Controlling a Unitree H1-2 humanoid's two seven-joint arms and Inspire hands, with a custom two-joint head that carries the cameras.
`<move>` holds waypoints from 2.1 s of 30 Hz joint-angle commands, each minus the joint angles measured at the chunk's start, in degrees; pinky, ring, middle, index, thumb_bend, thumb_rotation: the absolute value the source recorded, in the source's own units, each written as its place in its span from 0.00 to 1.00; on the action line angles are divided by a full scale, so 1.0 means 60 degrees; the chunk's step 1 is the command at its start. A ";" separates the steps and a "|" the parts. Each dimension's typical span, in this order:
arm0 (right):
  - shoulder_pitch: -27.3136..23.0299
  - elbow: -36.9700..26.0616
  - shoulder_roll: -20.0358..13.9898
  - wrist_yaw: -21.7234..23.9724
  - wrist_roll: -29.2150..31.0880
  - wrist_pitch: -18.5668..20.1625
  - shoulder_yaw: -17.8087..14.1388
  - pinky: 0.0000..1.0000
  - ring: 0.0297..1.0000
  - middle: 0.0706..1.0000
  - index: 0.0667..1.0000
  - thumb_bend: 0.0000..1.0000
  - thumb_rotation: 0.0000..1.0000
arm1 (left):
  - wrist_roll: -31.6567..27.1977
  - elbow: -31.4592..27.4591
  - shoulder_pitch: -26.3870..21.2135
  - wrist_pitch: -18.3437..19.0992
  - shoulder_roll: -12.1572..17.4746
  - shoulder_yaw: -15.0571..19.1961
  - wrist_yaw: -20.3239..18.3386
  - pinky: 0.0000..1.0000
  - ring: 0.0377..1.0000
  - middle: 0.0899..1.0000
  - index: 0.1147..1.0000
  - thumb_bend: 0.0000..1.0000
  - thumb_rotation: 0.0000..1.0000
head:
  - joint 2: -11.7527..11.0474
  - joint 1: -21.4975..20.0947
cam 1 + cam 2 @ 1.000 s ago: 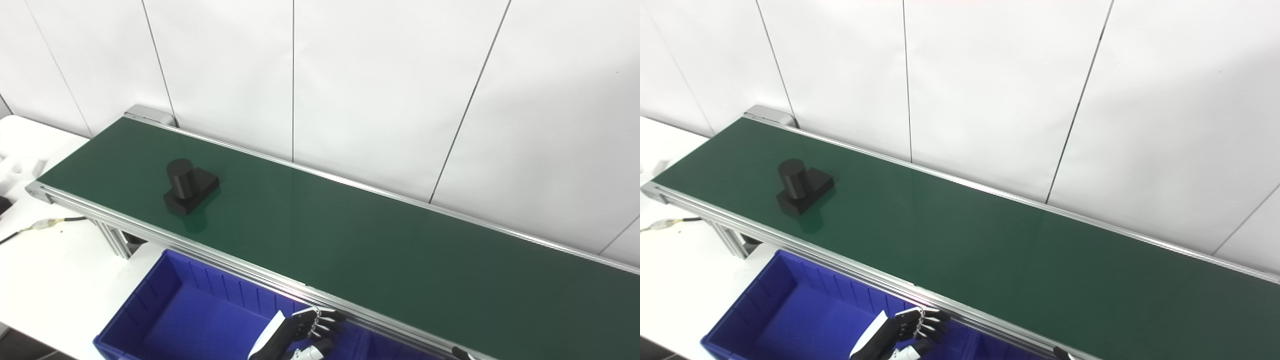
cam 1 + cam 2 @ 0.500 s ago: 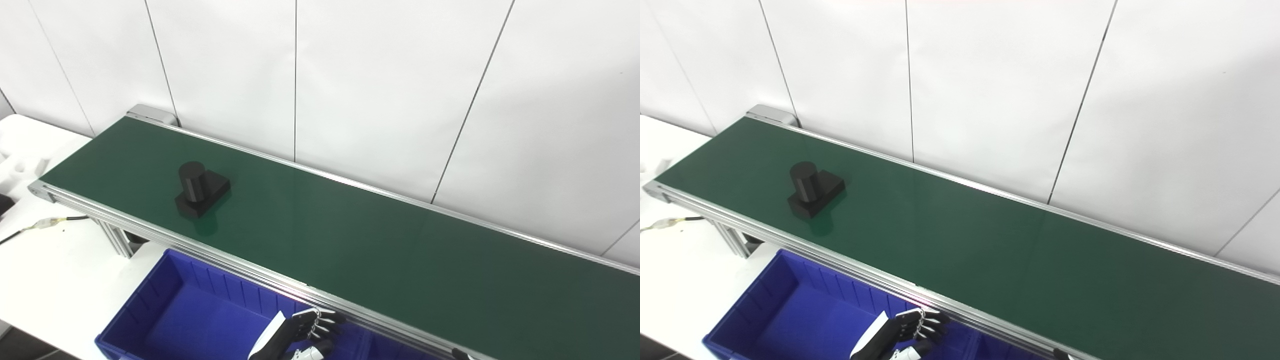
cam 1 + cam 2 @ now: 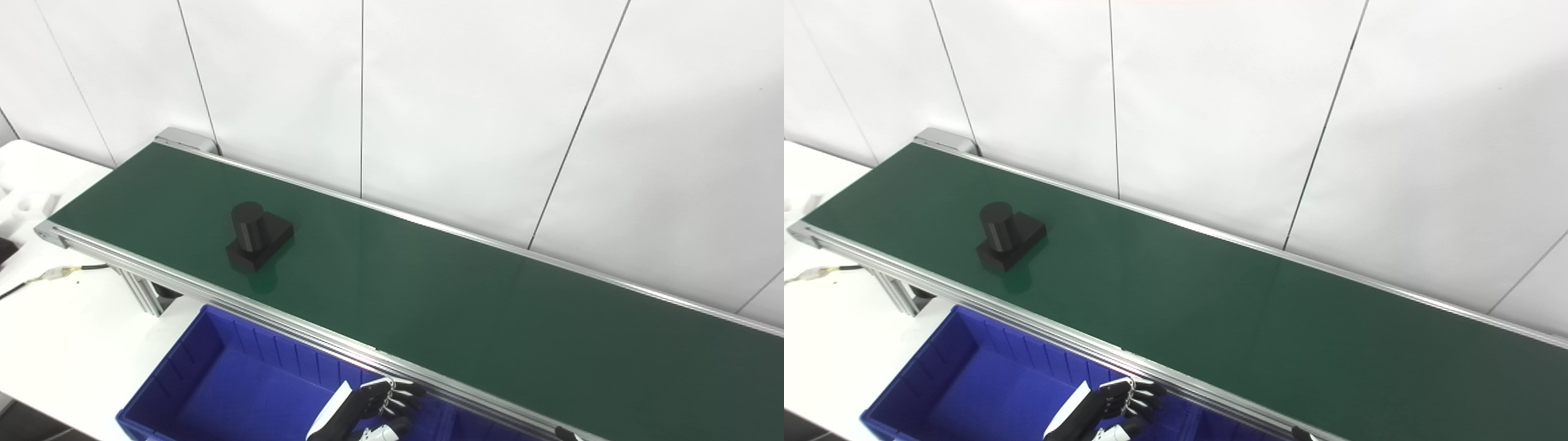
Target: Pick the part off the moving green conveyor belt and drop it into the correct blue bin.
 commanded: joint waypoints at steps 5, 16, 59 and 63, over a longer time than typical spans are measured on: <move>-0.0002 -0.0913 0.0010 0.0000 0.0234 -0.0595 -0.0149 0.61 0.71 0.76 0.83 0.53 0.43 | -0.0033 -0.0160 -0.0124 -0.0402 0.0043 -0.0037 0.0216 0.51 0.58 0.63 0.68 0.74 0.85 | 0.0026 -0.0063; 0.0052 -0.1865 -0.0100 0.0155 0.0384 -0.0192 -0.0291 0.59 0.69 0.73 0.81 0.61 0.50 | -0.0045 -0.0245 -0.0075 -0.0396 0.0100 -0.0101 0.0302 0.51 0.57 0.63 0.68 0.74 0.86 | 0.0059 -0.0136; -0.2630 -0.2449 -0.0316 0.0664 -0.0093 0.1826 -0.0811 0.60 0.69 0.72 0.76 0.68 0.50 | -0.0111 0.0073 -0.0352 -0.0402 0.0076 -0.0140 0.0346 0.51 0.57 0.63 0.68 0.74 0.86 | -0.0011 -0.0428; -0.2899 -0.2279 -0.0238 0.0642 -0.0398 0.2024 -0.0690 0.60 0.69 0.72 0.76 0.67 0.50 | -0.0105 0.0126 -0.0403 -0.0402 0.0102 -0.0139 0.0350 0.51 0.57 0.63 0.68 0.73 0.87 | -0.0051 -0.0471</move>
